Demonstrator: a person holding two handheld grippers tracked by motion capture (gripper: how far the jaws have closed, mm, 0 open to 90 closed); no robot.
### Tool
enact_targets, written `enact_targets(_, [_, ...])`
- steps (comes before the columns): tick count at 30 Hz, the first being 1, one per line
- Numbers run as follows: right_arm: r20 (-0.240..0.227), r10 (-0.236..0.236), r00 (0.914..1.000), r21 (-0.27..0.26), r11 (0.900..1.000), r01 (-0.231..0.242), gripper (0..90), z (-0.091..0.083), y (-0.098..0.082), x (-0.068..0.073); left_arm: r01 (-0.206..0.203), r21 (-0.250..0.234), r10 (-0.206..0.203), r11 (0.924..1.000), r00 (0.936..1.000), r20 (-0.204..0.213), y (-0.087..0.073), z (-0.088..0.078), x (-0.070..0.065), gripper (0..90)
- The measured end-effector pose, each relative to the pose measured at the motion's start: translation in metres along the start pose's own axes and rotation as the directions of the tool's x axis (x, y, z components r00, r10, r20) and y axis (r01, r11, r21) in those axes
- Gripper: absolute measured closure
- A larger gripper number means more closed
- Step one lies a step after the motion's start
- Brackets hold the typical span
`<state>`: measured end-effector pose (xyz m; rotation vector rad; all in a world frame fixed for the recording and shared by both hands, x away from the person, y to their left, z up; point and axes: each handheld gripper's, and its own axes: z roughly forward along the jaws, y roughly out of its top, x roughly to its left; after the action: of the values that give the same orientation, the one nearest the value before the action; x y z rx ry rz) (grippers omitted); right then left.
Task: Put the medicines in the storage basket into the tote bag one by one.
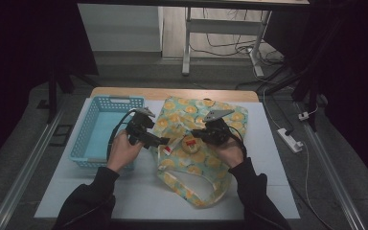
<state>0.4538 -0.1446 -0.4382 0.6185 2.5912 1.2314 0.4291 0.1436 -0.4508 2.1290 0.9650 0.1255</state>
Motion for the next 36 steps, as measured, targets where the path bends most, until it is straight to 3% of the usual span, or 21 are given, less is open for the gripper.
enact_targets(7, [0.0, 0.0, 1.0, 0.002, 1.0, 0.0, 89.8, 0.0, 0.0, 0.0, 0.02, -0.012, -0.021, 0.9997, 0.9983, -0.054, -0.011, -0.013, 0.02, 0.0])
enact_targets(13, [-0.001, 0.002, 1.0, 0.003, 1.0, -0.002, 89.8, 0.0, 0.0, 0.0, 0.062, -0.035, -0.065, 0.9975, 0.9927, -0.101, -0.018, -0.027, 0.039, 0.4])
enact_targets(17, [-0.001, 0.001, 1.0, 0.005, 1.0, -0.001, 89.8, 0.0, 0.0, 0.0, 0.085, -0.051, -0.092, 0.9951, 0.9833, -0.157, -0.021, -0.033, 0.052, 0.2])
enact_targets(21, [-0.002, 0.002, 1.0, 0.006, 1.0, -0.002, 89.8, 0.0, -0.001, -0.001, 0.115, -0.061, -0.125, 0.9915, 0.9743, -0.188, -0.024, -0.037, 0.068, 0.0])
enact_targets(28, [-0.002, 0.001, 1.0, 0.006, 1.0, -0.001, 89.8, 0.001, -0.001, -0.001, 0.183, -0.06, -0.193, 0.9812, 0.9483, -0.252, -0.025, -0.041, 0.093, 0.0])
enact_targets(34, [-0.003, 0.002, 1.0, 0.006, 1.0, -0.001, 89.8, 0.001, -0.001, -0.001, 0.208, -0.017, -0.204, 0.9779, 0.9304, -0.305, -0.02, -0.033, 0.107, 0.0])
enact_targets(36, [-0.002, 0.001, 1.0, 0.005, 1.0, -0.001, 89.8, 0.0, -0.001, -0.001, 0.216, -0.007, -0.207, 0.9764, 0.9275, -0.311, -0.019, -0.03, 0.11, 0.0])
